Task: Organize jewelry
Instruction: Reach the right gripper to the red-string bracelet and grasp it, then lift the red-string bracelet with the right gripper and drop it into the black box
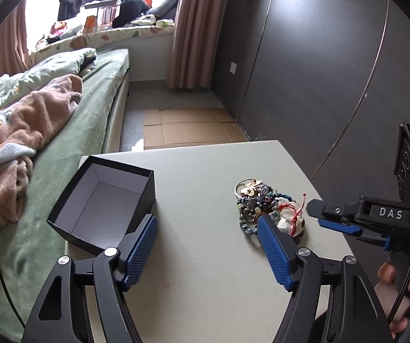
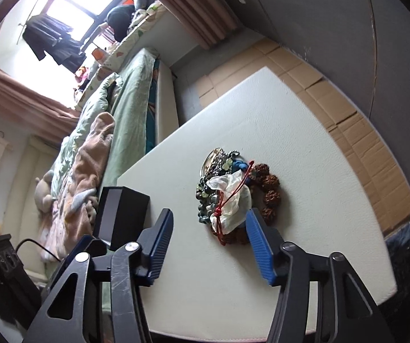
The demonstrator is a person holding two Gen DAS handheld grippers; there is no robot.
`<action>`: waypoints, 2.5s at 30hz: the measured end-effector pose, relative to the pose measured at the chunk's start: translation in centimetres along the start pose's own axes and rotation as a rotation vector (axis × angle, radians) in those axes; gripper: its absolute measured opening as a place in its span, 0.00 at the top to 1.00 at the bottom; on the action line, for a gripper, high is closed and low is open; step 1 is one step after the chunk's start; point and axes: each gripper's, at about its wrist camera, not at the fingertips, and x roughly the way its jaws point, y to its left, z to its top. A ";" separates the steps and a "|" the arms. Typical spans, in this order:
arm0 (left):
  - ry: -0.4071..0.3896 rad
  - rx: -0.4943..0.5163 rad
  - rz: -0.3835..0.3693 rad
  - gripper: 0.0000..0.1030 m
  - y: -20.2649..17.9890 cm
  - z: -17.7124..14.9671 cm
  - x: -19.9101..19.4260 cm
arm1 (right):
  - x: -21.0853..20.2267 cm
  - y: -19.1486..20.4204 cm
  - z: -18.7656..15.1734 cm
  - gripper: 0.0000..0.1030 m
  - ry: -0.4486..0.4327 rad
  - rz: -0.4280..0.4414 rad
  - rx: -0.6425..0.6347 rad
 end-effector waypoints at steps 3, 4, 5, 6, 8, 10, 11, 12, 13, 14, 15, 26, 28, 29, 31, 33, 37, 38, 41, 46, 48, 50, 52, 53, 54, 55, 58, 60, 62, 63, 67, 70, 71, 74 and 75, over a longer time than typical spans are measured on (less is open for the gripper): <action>0.005 -0.015 0.000 0.30 0.1 0.2 0.6 | 1.1 0.1 0.2 0.58 0.026 0.021 0.020; 0.007 -0.019 0.002 0.30 0.2 0.2 0.7 | 1.4 0.2 0.2 0.59 0.034 0.030 0.026; 0.008 -0.023 0.004 0.30 0.2 0.3 0.8 | 1.8 0.3 0.1 0.60 0.044 0.038 0.030; 0.011 -0.026 0.004 0.30 0.2 0.4 1.0 | 2.0 0.3 0.0 0.62 0.052 0.038 0.031; 0.015 -0.030 0.004 0.30 0.3 0.4 1.2 | 2.4 0.5 -0.1 0.63 0.067 0.037 0.034; 0.017 -0.034 0.005 0.30 0.4 0.5 1.4 | 2.7 0.6 -0.2 0.65 0.075 0.020 0.034; 0.017 -0.037 0.004 0.30 0.5 0.6 1.4 | 2.9 0.6 -0.3 0.66 0.079 0.011 0.034; 0.017 -0.040 0.004 0.30 0.5 0.6 1.5 | 3.1 0.6 -0.4 0.67 0.084 0.001 0.037; 0.019 -0.043 0.005 0.30 0.5 0.7 1.6 | 3.4 0.5 -0.5 0.67 0.089 -0.012 0.041; 0.021 -0.047 0.005 0.30 0.6 0.7 1.6 | 3.6 0.3 -0.5 0.67 0.093 -0.020 0.046; 0.023 -0.050 0.004 0.30 0.7 0.8 1.7 | 3.8 0.1 -0.6 0.67 0.098 -0.028 0.053; 0.041 -0.077 0.013 0.30 1.3 0.6 2.4 | 5.3 -2.1 -0.7 0.93 0.124 -0.009 0.142; 0.040 -0.073 0.010 0.30 1.0 0.7 2.6 | 4.7 -2.2 -0.7 0.95 0.100 0.016 0.150; 0.039 -0.071 0.006 0.30 0.8 0.7 2.6 | 4.2 -2.2 -0.7 0.95 0.086 0.026 0.149; 0.041 -0.060 -0.009 0.30 0.1 0.6 2.8 | 3.3 -2.2 -0.5 0.95 0.066 0.051 0.156; 0.044 -0.048 -0.024 0.30 -0.6 0.5 2.9 | 2.2 -2.1 -0.4 0.95 0.049 0.091 0.166; 0.056 -0.014 -0.061 0.30 -2.3 0.2 3.2 | 0.0 -2.3 0.0 0.95 -0.001 0.148 0.178; 0.058 -0.002 -0.069 0.30 -2.8 0.1 3.2 | -0.3 -2.4 0.1 0.95 -0.010 0.160 0.183; 0.071 0.040 -0.087 0.30 -4.5 -0.3 3.7 | -1.2 -2.8 0.3 0.95 -0.032 0.171 0.193; 0.086 0.072 -0.124 0.30 -6.5 -0.7 4.5 | -1.9 -3.7 0.8 0.95 -0.058 0.138 0.217; 0.091 0.097 -0.139 0.30 -7.4 -0.9 4.8 | -2.3 -4.6 0.9 0.95 -0.064 0.176 0.245; 0.099 0.120 -0.155 0.30 -8.3 -1.2 4.9 | -2.4 -5.3 1.1 0.95 -0.064 0.250 0.281; 0.107 0.134 -0.176 0.30 -9.0 -1.4 5.0 | -2.4 -6.1 1.2 0.95 -0.057 0.312 0.322; 0.112 0.140 -0.189 0.30 -9.3 -1.6 5.1 | -2.3 -6.4 1.2 0.95 -0.051 0.328 0.340; 0.118 0.143 -0.198 0.30 -9.6 -1.7 5.2 | -2.1 -6.6 1.2 0.95 -0.046 0.340 0.352; 0.130 0.147 -0.215 0.30 -10.0 -1.9 5.4 | -2.0 -6.7 1.2 0.95 -0.042 0.356 0.364; 0.154 0.142 -0.268 0.30 -10.8 -2.2 5.7 | -1.7 -6.7 1.2 0.95 -0.034 0.414 0.384; 0.164 0.123 -0.297 0.30 -11.0 -2.2 5.8 | -1.7 -6.5 1.1 0.95 -0.036 0.440 0.384; 0.169 0.089 -0.319 0.30 -10.9 -2.2 6.0 | -1.6 -6.1 1.1 0.95 -0.036 0.466 0.387; 0.169 0.074 -0.324 0.30 -10.7 -2.1 6.0 | -1.5 -6.1 1.0 0.95 -0.032 0.482 0.390; 0.139 -0.003 -0.354 0.43 -9.6 -1.9 6.2 | -1.2 -6.0 0.7 0.95 -0.006 0.545 0.404; 0.187 -0.015 -0.363 0.98 -9.2 -2.0 7.2 | -0.8 -5.5 0.5 0.95 0.016 0.586 0.402; 0.190 -0.033 -0.364 0.98 -8.9 -2.0 7.3 | -0.7 -5.3 0.6 0.95 0.019 0.597 0.400; 0.153 -0.074 -0.349 0.98 -7.5 -1.9 6.5 | -0.8 -5.1 0.6 0.95 0.010 0.598 0.392; 0.138 -0.080 -0.338 0.99 -7.0 -1.7 6.1 | -0.9 -5.1 0.7 0.95 0.002 0.595 0.391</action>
